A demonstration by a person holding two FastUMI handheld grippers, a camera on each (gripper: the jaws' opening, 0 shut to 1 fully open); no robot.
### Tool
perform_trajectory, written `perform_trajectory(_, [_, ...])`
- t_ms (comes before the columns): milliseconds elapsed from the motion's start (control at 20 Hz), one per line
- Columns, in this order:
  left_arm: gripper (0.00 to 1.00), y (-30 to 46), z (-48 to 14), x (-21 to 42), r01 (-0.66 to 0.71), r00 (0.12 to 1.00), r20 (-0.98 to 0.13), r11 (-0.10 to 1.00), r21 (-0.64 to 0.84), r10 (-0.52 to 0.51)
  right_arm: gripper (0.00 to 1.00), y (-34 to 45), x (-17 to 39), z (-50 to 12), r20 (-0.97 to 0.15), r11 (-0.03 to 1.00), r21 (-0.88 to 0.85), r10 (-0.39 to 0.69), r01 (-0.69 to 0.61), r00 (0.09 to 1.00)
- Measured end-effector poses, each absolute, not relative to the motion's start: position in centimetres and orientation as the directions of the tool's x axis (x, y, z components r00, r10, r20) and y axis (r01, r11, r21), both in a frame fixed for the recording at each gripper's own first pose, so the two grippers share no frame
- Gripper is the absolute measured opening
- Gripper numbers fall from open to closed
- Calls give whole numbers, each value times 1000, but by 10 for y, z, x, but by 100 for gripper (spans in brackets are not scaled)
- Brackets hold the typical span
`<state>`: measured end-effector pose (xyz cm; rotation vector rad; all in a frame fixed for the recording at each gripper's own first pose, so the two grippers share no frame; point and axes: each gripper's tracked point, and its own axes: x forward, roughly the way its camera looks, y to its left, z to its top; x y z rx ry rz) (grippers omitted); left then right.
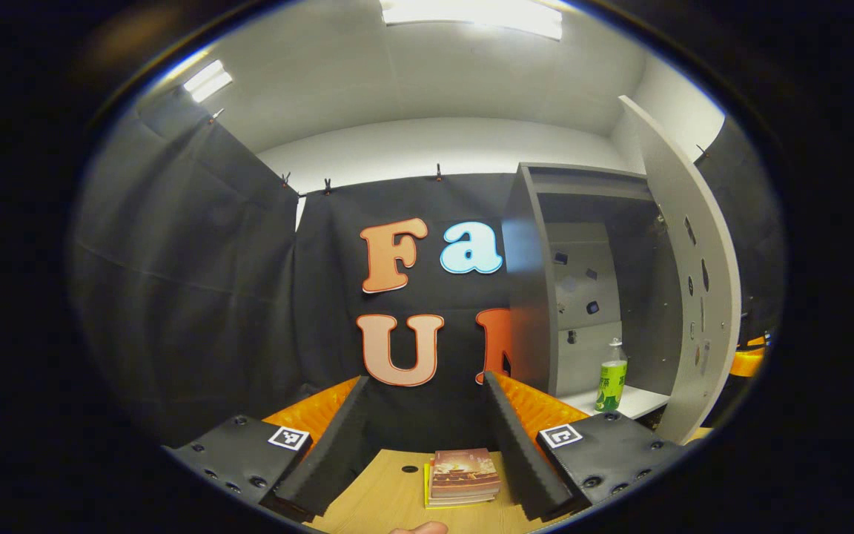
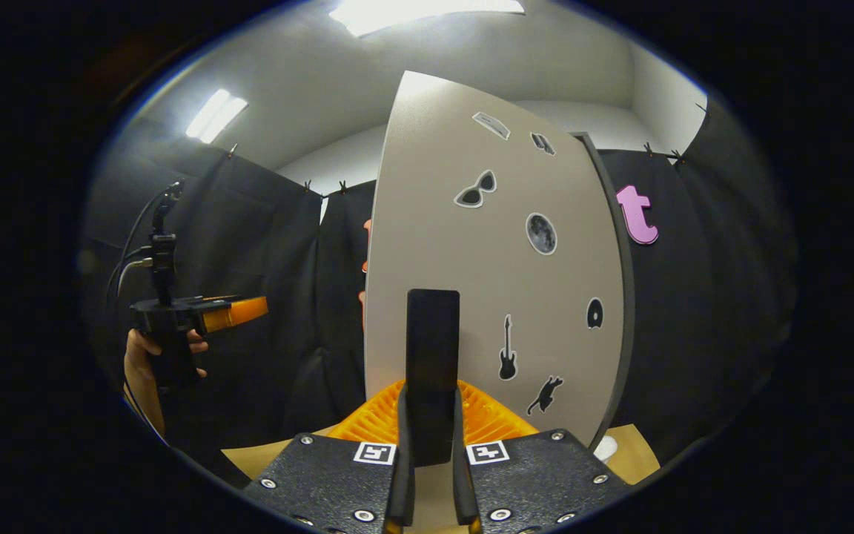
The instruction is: Open the cabinet door with the right hand, grasp the bottle in the cabinet with the left hand and place it on the coaster, then close the cabinet door with the right hand.
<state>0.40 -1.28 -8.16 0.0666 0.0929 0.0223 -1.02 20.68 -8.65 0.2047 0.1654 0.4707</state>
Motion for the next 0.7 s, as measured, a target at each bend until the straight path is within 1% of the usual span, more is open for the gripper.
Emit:
perform_trajectory(50, [100,-21,-85,8,-7,995,-97,998,63,13,20,201,-12,-86,-102,875,233,456,-424,884])
perform_trajectory(100, [97,-30,-88,11,6,995,-101,998,58,0,20,198,-12,-86,-95,879,231,446,-416,890])
perform_trajectory(200, [97,-50,-97,17,34,993,-115,998,49,-28,20,190,-13,-87,-83,889,227,425,-398,901])
perform_trajectory(250, [99,-61,-103,21,51,991,-122,998,44,-45,20,187,-13,-88,-76,893,223,416,-391,906])
perform_trajectory(350, [94,-82,-112,27,77,988,-133,997,23,-73,20,182,-14,-88,-60,898,215,404,-383,913])
perform_trajectory(700, [95,-179,-154,51,211,957,-199,977,-15,-210,20,174,-14,-88,-26,919,210,348,-335,937])
